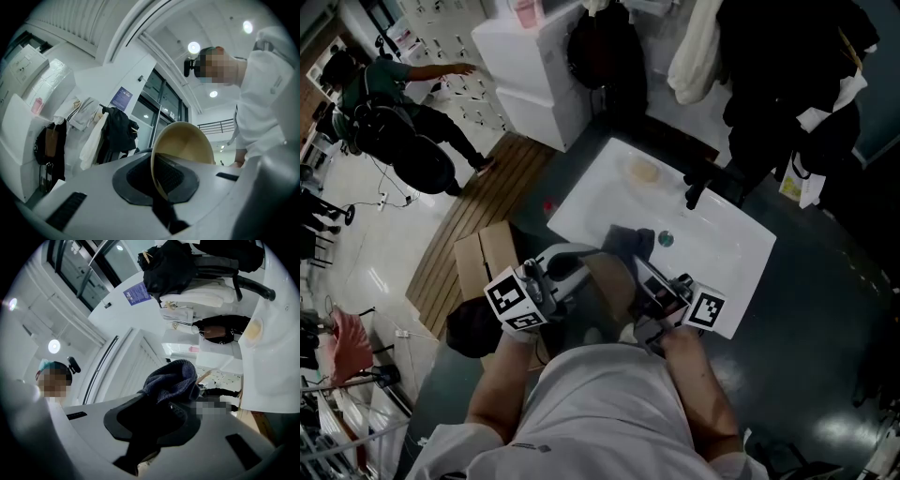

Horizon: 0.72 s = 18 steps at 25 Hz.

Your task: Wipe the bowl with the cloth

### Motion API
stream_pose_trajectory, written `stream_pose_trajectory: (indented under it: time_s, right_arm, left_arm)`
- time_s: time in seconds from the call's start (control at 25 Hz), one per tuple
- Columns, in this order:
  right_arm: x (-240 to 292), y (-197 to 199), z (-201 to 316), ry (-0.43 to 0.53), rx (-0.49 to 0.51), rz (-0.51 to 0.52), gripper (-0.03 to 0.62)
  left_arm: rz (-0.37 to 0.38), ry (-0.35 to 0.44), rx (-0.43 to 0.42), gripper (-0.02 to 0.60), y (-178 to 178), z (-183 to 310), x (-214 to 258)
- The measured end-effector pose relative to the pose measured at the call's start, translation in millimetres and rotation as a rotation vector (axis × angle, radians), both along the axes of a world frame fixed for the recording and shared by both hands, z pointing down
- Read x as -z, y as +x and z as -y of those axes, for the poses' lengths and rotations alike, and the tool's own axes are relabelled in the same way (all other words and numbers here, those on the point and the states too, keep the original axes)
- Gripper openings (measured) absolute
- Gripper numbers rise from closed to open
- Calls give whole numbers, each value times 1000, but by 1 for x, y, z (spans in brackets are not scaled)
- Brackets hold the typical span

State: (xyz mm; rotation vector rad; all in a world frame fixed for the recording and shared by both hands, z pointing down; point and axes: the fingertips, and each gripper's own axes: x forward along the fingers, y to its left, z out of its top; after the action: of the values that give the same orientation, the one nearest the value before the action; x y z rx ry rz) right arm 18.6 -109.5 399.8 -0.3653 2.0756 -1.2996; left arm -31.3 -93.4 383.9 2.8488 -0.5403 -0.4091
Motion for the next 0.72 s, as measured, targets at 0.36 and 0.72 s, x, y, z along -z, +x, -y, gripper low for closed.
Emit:
stream_pose_trajectory:
  time_s: [0.36, 0.72]
  right_arm:
    - [-8, 0, -14, -19, 23, 18, 86]
    - [10, 26, -13, 26, -49, 79, 86]
  left_arm:
    - [-6, -40, 145, 18, -27, 17, -5]
    - [32, -86, 220, 17, -35, 29, -16]
